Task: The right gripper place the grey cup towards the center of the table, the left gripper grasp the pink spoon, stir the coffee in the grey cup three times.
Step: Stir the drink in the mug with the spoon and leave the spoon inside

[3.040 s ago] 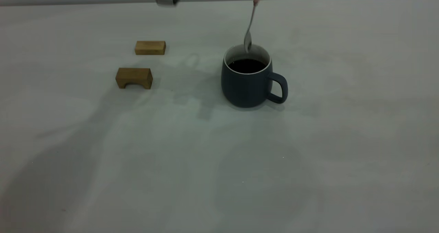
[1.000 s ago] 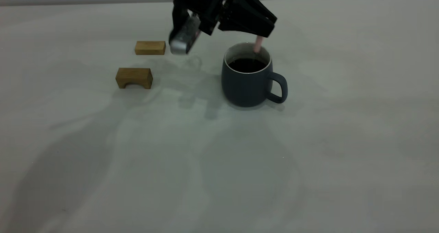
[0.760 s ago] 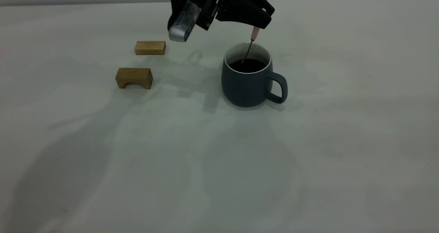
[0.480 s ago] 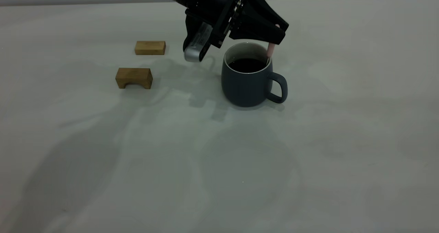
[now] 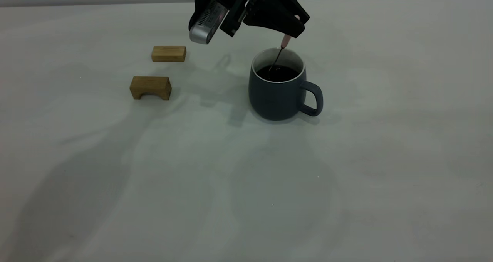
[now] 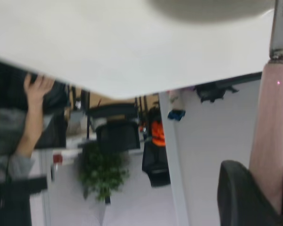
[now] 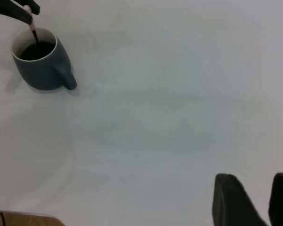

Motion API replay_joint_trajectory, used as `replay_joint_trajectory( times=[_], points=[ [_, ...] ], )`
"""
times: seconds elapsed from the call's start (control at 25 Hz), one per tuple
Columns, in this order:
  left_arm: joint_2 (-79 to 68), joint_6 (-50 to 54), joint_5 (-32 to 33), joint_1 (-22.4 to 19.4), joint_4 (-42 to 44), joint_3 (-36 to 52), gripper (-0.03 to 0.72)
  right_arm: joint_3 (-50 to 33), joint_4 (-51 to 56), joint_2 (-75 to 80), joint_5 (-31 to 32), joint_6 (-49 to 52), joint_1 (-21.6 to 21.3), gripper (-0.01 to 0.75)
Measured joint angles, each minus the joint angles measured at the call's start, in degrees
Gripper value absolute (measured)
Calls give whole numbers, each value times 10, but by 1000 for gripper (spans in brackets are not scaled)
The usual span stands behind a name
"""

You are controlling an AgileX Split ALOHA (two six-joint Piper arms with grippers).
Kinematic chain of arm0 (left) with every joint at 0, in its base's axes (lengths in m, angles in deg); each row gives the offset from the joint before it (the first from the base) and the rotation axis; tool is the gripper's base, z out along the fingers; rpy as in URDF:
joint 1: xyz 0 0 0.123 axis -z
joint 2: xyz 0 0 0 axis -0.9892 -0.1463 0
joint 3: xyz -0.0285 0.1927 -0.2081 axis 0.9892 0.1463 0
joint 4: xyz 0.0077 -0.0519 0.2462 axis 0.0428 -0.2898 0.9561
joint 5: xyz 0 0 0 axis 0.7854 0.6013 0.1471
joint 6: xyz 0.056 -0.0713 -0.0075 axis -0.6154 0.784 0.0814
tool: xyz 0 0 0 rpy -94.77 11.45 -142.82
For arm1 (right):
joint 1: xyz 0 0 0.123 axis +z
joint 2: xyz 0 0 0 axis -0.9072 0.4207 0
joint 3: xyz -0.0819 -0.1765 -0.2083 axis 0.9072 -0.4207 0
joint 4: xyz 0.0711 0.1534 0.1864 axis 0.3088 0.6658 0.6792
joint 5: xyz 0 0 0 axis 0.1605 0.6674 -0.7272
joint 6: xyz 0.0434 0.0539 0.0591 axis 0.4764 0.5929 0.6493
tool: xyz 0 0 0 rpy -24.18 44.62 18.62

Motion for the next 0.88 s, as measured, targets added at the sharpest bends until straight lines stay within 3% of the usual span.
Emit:
replay_joint_trajectory(
  times=[0.76, 0.88],
  points=[
    [-25, -15, -20, 20, 12, 0, 174, 0, 0, 0, 0, 0, 0, 238],
    [-25, -1, -11, 20, 17, -4, 206, 0, 0, 0, 0, 0, 0, 238]
  ],
)
